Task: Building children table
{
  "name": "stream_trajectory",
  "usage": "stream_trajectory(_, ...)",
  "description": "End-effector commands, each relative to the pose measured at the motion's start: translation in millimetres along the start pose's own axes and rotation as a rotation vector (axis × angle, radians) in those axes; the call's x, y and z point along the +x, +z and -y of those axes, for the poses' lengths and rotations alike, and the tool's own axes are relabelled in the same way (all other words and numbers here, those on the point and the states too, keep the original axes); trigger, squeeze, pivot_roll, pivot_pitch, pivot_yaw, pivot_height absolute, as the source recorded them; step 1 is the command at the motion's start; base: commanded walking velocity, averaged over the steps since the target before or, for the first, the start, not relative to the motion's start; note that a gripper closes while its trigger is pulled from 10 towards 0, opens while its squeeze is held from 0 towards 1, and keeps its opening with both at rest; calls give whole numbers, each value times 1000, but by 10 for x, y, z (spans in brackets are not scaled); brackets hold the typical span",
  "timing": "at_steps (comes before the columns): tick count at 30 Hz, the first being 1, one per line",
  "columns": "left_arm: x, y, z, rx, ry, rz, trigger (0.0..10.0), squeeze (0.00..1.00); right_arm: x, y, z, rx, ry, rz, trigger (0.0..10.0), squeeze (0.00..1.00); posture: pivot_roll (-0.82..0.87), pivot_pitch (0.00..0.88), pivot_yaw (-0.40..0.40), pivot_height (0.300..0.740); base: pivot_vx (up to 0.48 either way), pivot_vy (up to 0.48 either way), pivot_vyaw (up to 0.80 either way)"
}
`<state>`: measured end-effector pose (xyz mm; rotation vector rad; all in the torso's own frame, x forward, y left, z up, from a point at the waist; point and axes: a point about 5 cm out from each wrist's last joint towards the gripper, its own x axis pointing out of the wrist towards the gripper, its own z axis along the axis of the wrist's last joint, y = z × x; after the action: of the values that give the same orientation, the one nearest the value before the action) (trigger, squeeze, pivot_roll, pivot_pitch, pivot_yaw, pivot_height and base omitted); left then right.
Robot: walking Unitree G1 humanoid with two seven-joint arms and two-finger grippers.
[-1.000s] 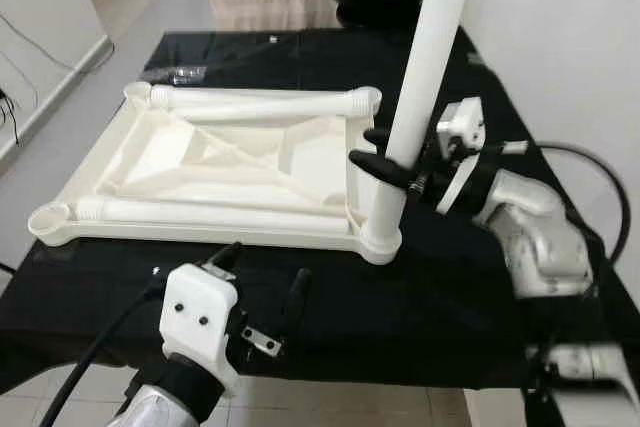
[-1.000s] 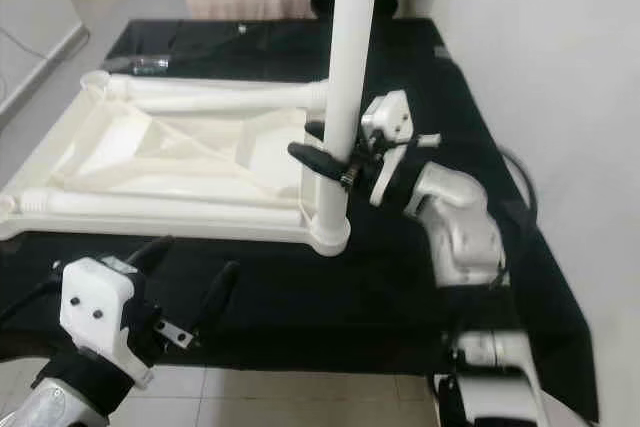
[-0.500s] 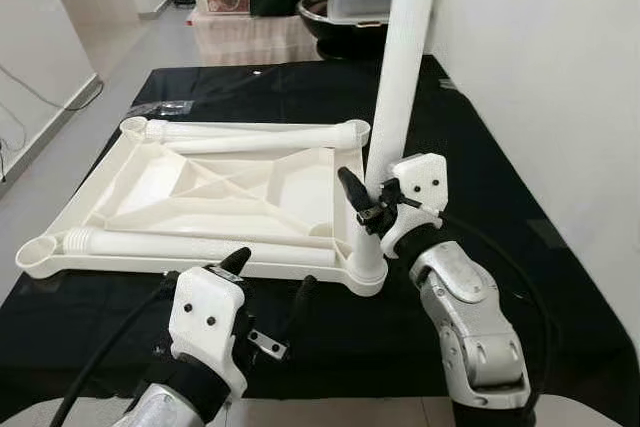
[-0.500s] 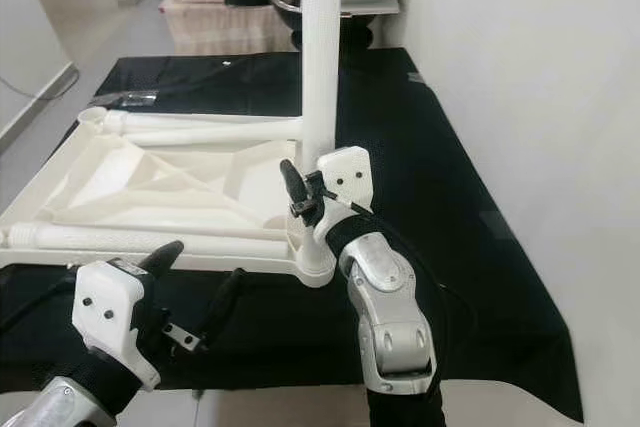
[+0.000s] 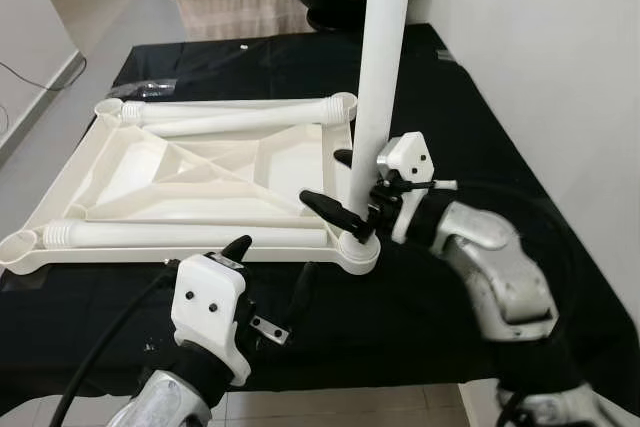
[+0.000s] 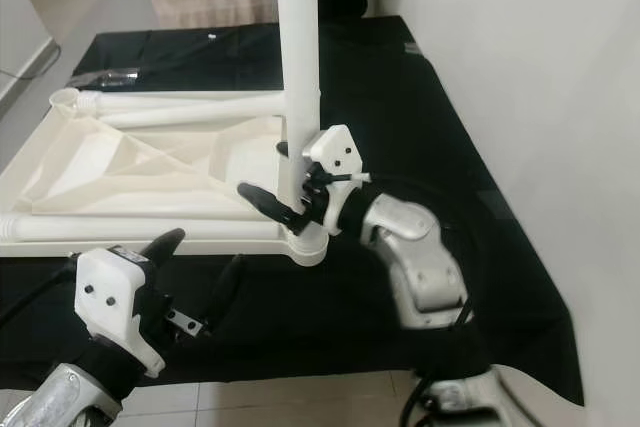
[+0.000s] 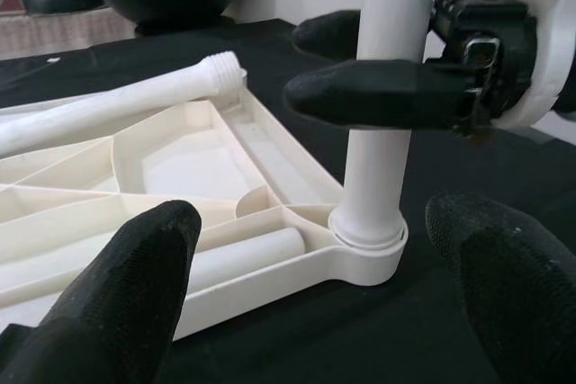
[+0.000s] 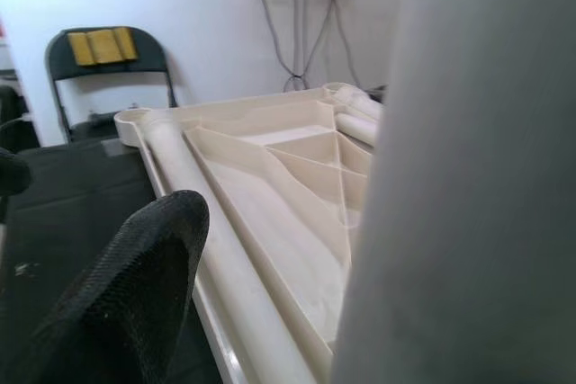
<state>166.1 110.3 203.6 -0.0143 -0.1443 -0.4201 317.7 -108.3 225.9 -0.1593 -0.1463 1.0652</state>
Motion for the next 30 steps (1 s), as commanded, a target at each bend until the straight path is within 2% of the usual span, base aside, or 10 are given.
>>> stream_trajectory(1, -10, -20, 5, -6, 2, -9, 10000, 0, 81, 46, 3, 6, 56, 39, 10000, 0, 25, 143, 0, 740, 0, 0, 0)
stream_trajectory(6, -18, -21, 14, -8, 3, -12, 10000, 0, 143, 149, 136, 43, 101, 76, 10000, 0, 36, 146, -5, 740, 0, 0, 0)
stream_trajectory(7, -19, -19, 21, -8, 4, -12, 10000, 0, 153, 170, 163, 53, 124, 84, 2824, 0, 42, 146, -7, 740, 0, 0, 0)
stream_trajectory(8, -20, -14, 27, -9, 6, -12, 10000, 0, 157, 178, 191, 63, 167, 91, 0, 0, 44, 148, -6, 740, 0, 0, 0)
stream_trajectory(16, -22, -8, 30, -9, 12, -11, 10000, 0, 133, 127, 220, 74, 198, 90, 0, 0, 44, 148, -12, 740, 0, 0, 0)
stream_trajectory(20, -27, -19, 28, -11, 15, -14, 10000, 0, 123, 40, 161, 78, 94, 86, 0, 0, 42, 143, -22, 740, 0, 0, 0)
stream_trajectory(24, -35, -14, 22, -9, 18, -13, 10000, 0, 100, -169, -2, 37, -369, -5, 0, 0, 41, 147, -28, 740, 0, 0, 0)
stream_trajectory(25, -36, -13, 17, -9, 19, -13, 10000, 0, 33, -188, -43, -3, -576, -18, 0, 0, 39, 150, -22, 740, 0, 0, 0)
stream_trajectory(27, -37, -11, 13, -9, 20, -13, 10000, 0, -26, -186, -65, -29, -705, -20, 0, 0, 37, 152, -17, 740, 0, 0, 0)
stream_trajectory(30, -36, -19, -3, 2, 19, -20, 10000, 0, 65, -230, -401, 15, -675, -41, 0, 0, 49, 151, 3, 740, 0, 0, 0)
